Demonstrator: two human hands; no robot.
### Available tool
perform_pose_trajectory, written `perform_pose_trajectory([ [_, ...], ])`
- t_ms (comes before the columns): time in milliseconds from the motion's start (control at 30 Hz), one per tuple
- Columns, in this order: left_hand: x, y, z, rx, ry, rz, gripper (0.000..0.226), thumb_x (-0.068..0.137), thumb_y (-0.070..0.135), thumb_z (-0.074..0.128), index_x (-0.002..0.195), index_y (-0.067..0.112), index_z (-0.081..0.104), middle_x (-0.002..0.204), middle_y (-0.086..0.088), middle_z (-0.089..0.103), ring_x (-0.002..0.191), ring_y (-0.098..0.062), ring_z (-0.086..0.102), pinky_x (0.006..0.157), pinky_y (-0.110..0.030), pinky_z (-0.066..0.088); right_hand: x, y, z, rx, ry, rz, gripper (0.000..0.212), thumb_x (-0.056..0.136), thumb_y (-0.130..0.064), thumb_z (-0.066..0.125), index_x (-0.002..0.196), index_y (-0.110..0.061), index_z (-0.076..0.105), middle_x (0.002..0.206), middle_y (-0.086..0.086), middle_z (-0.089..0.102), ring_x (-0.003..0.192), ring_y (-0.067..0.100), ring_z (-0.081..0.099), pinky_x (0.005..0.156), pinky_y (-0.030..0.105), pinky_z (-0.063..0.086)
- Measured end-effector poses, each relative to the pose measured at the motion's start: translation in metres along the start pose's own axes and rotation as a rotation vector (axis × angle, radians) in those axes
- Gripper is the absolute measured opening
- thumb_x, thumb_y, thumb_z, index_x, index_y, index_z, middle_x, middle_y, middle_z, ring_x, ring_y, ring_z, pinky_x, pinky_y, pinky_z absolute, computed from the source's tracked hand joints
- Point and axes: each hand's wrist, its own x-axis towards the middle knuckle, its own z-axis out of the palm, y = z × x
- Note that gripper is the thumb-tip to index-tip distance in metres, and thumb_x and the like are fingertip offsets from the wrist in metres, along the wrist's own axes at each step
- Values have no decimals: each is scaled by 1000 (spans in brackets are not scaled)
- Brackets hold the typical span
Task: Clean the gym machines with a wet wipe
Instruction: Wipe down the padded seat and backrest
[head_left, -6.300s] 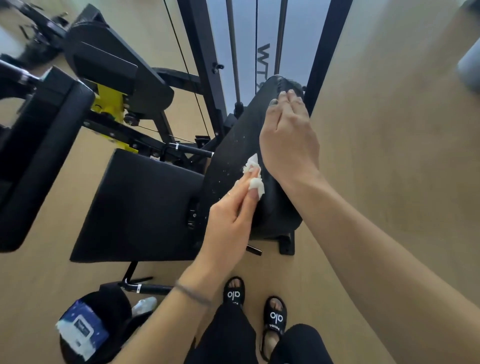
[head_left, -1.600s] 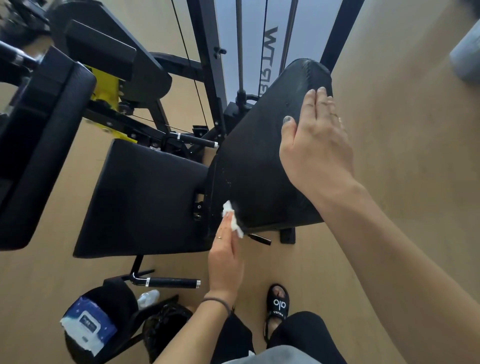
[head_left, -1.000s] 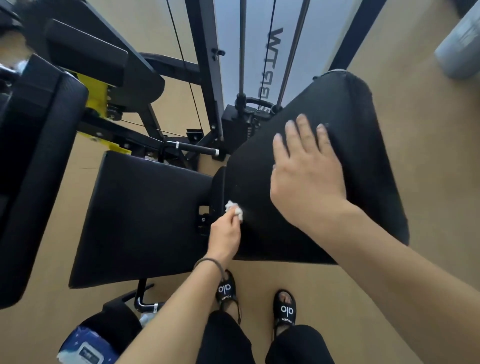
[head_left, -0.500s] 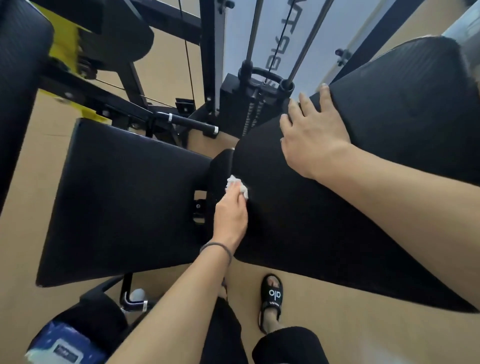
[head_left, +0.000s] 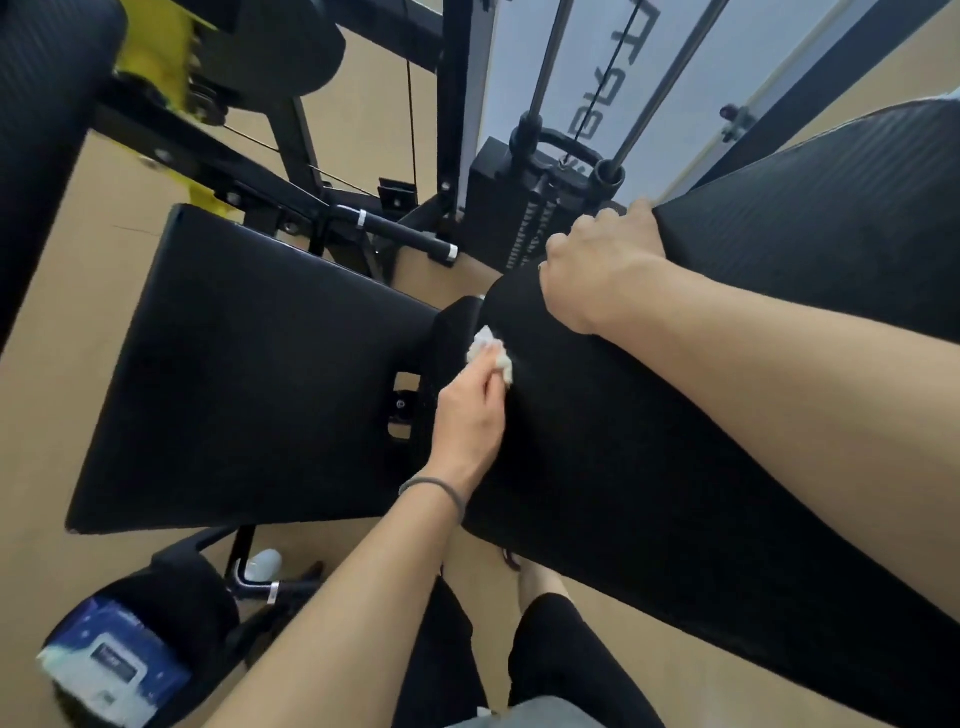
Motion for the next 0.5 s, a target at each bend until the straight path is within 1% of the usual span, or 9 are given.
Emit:
perform_pose_trajectory([
  [33, 1, 14, 7, -47, -6, 89, 31, 107, 25, 45, 133, 23, 62, 130, 3, 65, 122, -8, 58, 107, -28, 45, 2, -2, -1, 3, -9, -7, 42, 101, -34, 36, 136, -17, 53, 135, 15, 55, 127, 37, 50, 114, 62, 24],
  [67, 6, 28, 13, -82, -24, 156, 32, 106, 24, 47, 135, 21, 61, 134, 2, 64, 126, -10, 56, 110, -29, 44, 3, -3, -2, -1, -22, -15, 43, 100, -35, 37, 136, -17, 54, 136, 14, 54, 127, 37, 50, 113, 63, 24],
  [133, 25, 39, 19, -74, -36, 208, 34, 106, 21, 46, 138, 20, 58, 139, 1, 60, 131, -13, 53, 113, -32, 42, 4, -4, -4, -8, -51, -31, 43, 98, -37, 43, 135, -18, 55, 137, 14, 54, 128, 38, 49, 113, 65, 23],
  [200, 55, 27, 15, -22, -28, 147, 40, 106, 23, 43, 144, 26, 54, 148, 5, 53, 138, -10, 46, 117, -33, 36, 7, -5, -7, 34, -56, -41, 37, 98, -31, 43, 129, -20, 58, 134, 12, 57, 125, 39, 51, 112, 67, 22],
  [267, 80, 10, 10, 17, -20, 61, 41, 105, 24, 41, 143, 28, 55, 148, 6, 53, 138, -11, 46, 118, -36, 35, 11, -7, -10, 103, -53, -48, 28, 97, -23, 38, 115, -20, 59, 126, 10, 60, 119, 40, 54, 111, 68, 21],
  [300, 88, 5, 9, 24, -13, 33, 41, 104, 24, 41, 143, 28, 55, 149, 6, 53, 138, -11, 45, 119, -34, 33, 13, -9, -12, 128, -54, -52, 24, 97, -21, 36, 110, -20, 56, 123, 10, 60, 118, 40, 54, 111, 70, 20],
  [333, 95, 3, 9, 31, -4, 17, 42, 105, 24, 40, 144, 28, 54, 150, 8, 51, 139, -11, 44, 120, -32, 31, 15, -11, -12, 138, -55, -56, 24, 97, -19, 35, 109, -20, 56, 123, 11, 60, 119, 40, 54, 110, 71, 20],
  [400, 105, 5, 10, 47, 9, -15, 41, 105, 26, 38, 142, 29, 56, 149, 9, 52, 138, -12, 44, 117, -28, 31, 17, -14, -10, 115, -56, -57, 33, 99, -19, 32, 118, -19, 59, 124, 12, 60, 120, 41, 53, 110, 73, 18],
  [500, 111, 2, 6, 69, -17, -117, 38, 105, 28, 33, 129, 26, 63, 138, 4, 61, 128, -20, 52, 108, -29, 37, 18, -16, -4, 60, -32, -40, 39, 101, -21, 30, 124, -16, 60, 124, 13, 62, 121, 42, 54, 113, 73, 14],
])
